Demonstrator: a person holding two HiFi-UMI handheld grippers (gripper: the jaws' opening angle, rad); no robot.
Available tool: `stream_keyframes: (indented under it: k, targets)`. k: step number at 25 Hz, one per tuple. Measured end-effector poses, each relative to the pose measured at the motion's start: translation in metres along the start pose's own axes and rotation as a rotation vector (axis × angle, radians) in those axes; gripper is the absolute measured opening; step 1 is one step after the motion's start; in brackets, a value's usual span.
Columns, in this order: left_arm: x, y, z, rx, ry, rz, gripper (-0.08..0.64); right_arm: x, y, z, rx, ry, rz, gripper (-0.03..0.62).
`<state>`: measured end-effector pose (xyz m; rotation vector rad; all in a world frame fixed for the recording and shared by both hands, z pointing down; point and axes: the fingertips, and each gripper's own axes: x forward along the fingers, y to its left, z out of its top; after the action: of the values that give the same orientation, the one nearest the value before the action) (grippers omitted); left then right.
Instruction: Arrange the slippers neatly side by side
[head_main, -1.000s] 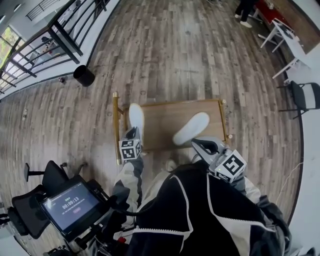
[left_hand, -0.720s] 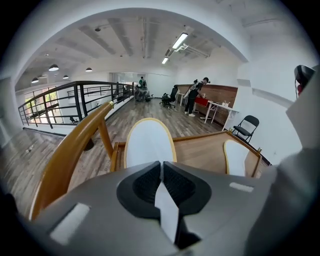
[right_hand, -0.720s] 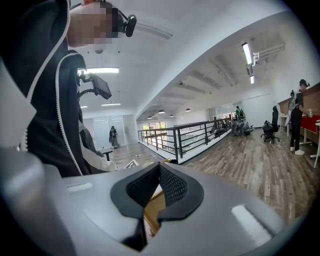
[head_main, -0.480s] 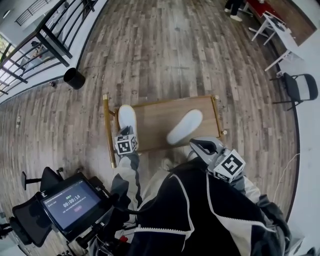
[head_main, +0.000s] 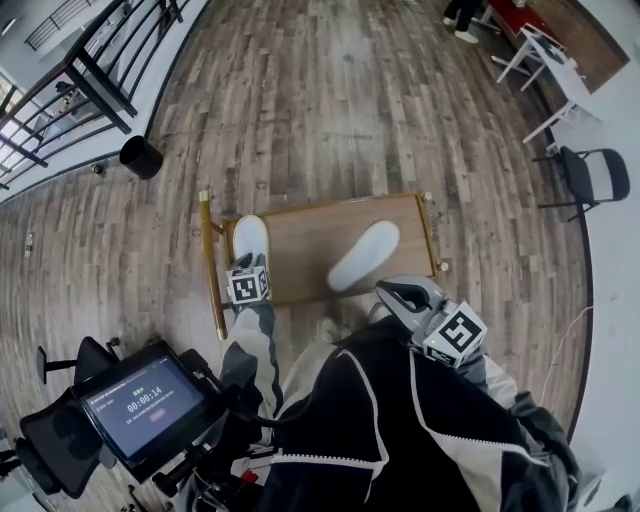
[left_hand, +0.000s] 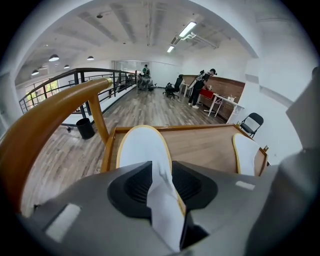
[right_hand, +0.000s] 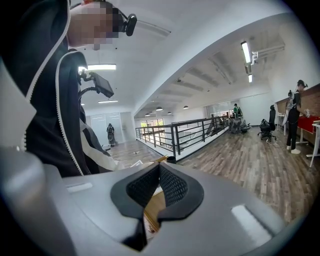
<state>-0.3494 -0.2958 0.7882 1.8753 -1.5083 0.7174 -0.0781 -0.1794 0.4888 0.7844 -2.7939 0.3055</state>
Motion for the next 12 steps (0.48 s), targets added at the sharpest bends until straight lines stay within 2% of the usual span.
stream_keyframes:
  k: [7, 9, 12]
  targets:
    - [0.005, 0.004, 0.006, -0.021, -0.009, 0.020, 0.204, 0.010, -0.009, -0.003, -0.021, -0.010, 0.023, 0.005]
    - [-0.001, 0.001, 0.015, -0.020, -0.042, 0.020, 0.202, 0.012, -0.011, -0.003, -0.013, -0.013, 0.021, 0.005]
    - [-0.017, -0.009, 0.042, -0.012, -0.143, -0.008, 0.196, 0.018, -0.012, -0.003, -0.004, -0.029, 0.039, 0.005]
